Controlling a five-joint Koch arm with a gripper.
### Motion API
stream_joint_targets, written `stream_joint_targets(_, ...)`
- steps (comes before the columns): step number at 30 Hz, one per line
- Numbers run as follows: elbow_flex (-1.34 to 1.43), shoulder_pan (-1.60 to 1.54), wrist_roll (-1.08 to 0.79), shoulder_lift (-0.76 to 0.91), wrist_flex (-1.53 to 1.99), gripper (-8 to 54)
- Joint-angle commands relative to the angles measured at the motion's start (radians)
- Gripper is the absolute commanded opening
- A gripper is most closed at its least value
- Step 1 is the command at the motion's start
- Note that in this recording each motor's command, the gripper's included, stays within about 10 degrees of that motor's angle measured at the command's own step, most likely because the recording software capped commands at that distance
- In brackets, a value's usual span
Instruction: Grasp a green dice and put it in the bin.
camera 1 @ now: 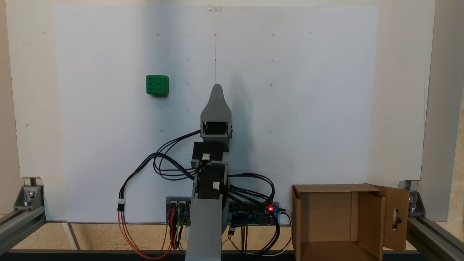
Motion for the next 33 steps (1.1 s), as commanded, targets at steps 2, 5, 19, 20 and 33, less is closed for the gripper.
stream_joint_targets(2,-0.146,-0.002,0.028,0.104,0.225,43.1)
stream_joint_targets(5,-0.192,-0.008,0.052,0.104,0.385,43.1)
stream_joint_targets(19,-0.641,-0.146,0.265,-0.089,1.035,43.2)
stream_joint_targets(20,-0.686,-0.149,0.284,-0.123,1.065,43.2)
stream_joint_targets(33,-1.175,-0.341,0.518,-0.391,1.355,43.6)
